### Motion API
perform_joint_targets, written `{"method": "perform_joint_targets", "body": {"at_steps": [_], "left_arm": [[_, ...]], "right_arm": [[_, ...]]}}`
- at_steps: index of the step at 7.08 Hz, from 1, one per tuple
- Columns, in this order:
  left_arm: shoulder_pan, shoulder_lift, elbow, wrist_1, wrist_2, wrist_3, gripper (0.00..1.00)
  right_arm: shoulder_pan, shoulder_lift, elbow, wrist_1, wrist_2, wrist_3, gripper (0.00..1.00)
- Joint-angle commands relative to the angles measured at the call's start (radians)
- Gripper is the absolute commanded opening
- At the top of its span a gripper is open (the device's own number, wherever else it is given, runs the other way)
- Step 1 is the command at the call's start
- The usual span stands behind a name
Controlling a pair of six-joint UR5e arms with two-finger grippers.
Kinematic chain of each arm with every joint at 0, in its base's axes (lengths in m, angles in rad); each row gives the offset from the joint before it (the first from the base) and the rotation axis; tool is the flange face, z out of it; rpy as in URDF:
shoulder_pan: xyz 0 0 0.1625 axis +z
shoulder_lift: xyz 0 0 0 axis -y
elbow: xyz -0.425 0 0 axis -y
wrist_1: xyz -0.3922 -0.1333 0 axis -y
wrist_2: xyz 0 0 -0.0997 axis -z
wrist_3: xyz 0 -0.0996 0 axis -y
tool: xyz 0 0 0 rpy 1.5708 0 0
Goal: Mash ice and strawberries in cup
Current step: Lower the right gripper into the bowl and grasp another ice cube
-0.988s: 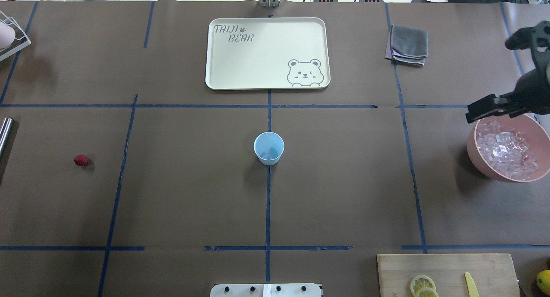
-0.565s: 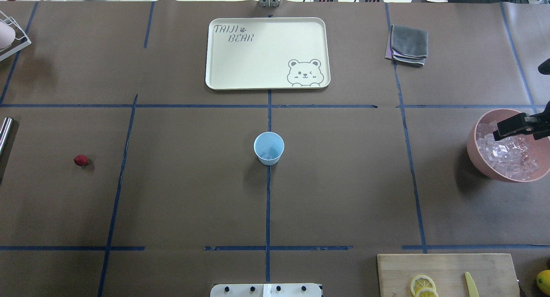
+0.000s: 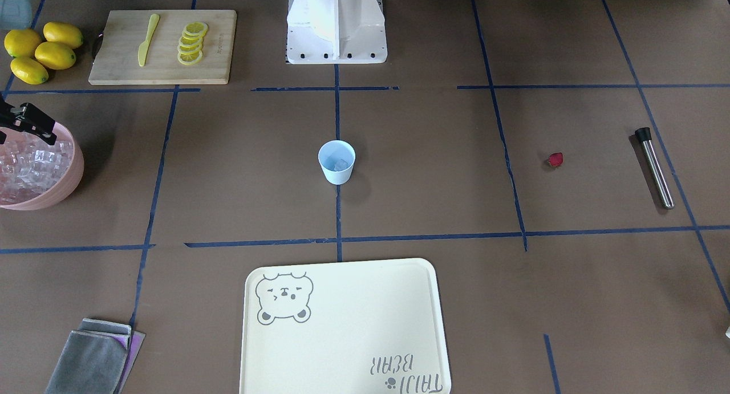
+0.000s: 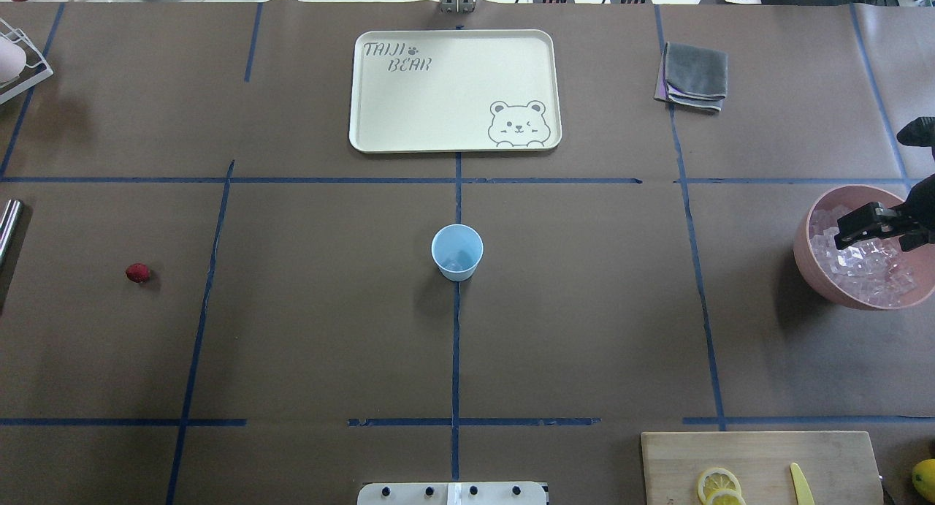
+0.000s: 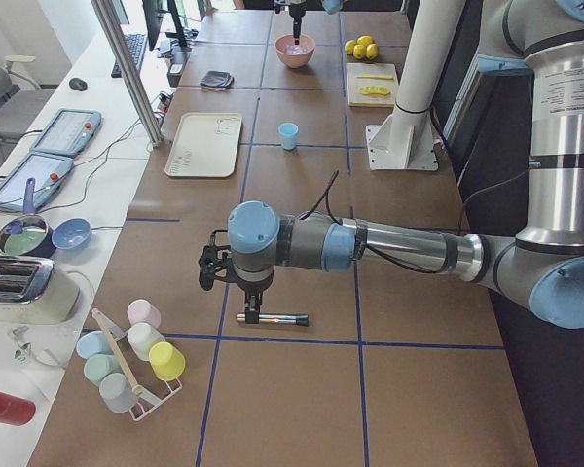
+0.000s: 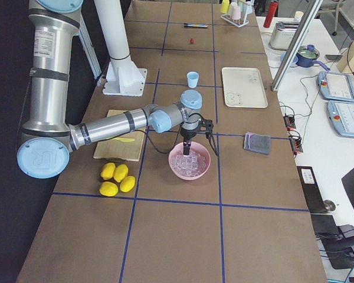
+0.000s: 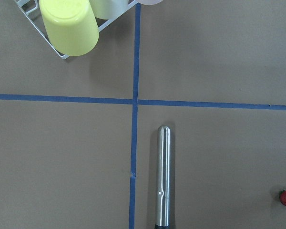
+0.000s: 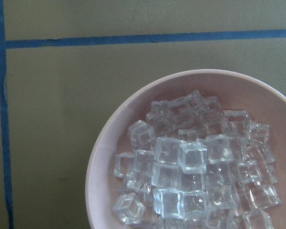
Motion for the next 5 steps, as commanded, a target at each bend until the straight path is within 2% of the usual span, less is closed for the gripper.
{"method": "perform_joint_targets", "body": {"at_steps": [1,5], "left_arm": [[0.000,0.000,0.000,0.000,0.000,0.000,1.00],[0.000,0.001,-0.005,0.002,0.000,0.000,1.00]], "right_arm": [[-0.038,0.012,-0.042,0.002,-0.003,0.000,0.99],[-0.039,0.017,-0.064,0.002,-0.007,-0.004,0.98]]}}
